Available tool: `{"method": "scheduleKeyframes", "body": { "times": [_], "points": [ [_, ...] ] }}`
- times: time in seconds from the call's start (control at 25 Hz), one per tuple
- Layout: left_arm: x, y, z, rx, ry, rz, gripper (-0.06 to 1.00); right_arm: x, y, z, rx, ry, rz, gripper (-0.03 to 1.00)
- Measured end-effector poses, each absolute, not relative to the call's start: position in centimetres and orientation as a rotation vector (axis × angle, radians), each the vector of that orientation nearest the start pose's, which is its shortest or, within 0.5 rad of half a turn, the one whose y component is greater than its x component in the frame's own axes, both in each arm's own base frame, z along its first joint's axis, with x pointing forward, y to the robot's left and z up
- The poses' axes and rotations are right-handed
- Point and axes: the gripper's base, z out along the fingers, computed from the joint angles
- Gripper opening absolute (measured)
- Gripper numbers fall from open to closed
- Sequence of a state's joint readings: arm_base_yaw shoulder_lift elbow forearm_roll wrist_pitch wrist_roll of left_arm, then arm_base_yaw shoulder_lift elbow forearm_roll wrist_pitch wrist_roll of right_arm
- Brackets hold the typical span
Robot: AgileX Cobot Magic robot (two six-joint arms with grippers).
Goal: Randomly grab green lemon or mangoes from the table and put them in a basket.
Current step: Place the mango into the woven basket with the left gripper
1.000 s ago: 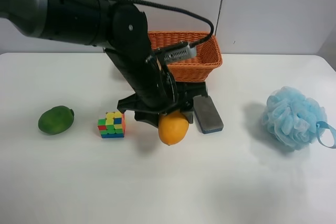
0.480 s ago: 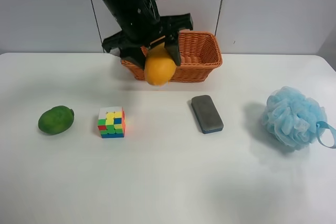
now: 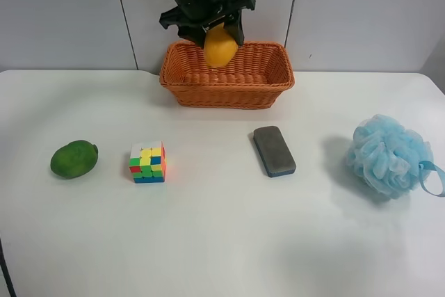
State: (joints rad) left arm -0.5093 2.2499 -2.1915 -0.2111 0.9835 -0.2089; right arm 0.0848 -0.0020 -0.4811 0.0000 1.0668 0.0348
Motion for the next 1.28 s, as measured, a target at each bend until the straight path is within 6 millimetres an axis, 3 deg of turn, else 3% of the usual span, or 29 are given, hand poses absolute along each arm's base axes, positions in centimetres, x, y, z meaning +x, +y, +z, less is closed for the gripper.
{"method": "scheduleKeyframes", "body": {
  "times": [0.4, 0.72, 0.96, 1.04, 1.16, 1.28],
  "points": [
    [47.8, -27.1, 22.9, 0.351, 2.364, -0.452, 0.61, -0.3, 0.0, 27.2, -0.052, 2.067, 0.074, 0.99],
    [49.4, -26.7, 19.5, 0.331, 2.344, -0.422, 0.61, -0.3, 0.0, 27.2, -0.052, 2.067, 0.074, 0.99],
    [49.8, -26.3, 18.3, 0.330, 2.360, -0.404, 0.61, -0.3, 0.0, 27.2, -0.052, 2.067, 0.074, 0.99],
    [49.9, -26.2, 18.3, 0.329, 2.359, -0.401, 0.69, -0.3, 0.0, 27.2, -0.052, 2.067, 0.074, 0.99],
    [50.1, -26.0, 18.4, 0.322, 2.354, -0.399, 0.92, -0.3, 0.0, 27.2, -0.052, 2.067, 0.074, 0.99],
    [50.2, -25.7, 18.5, 0.315, 2.355, -0.397, 0.98, -0.3, 0.0, 27.2, -0.052, 2.067, 0.074, 0.99]
  ]
}}
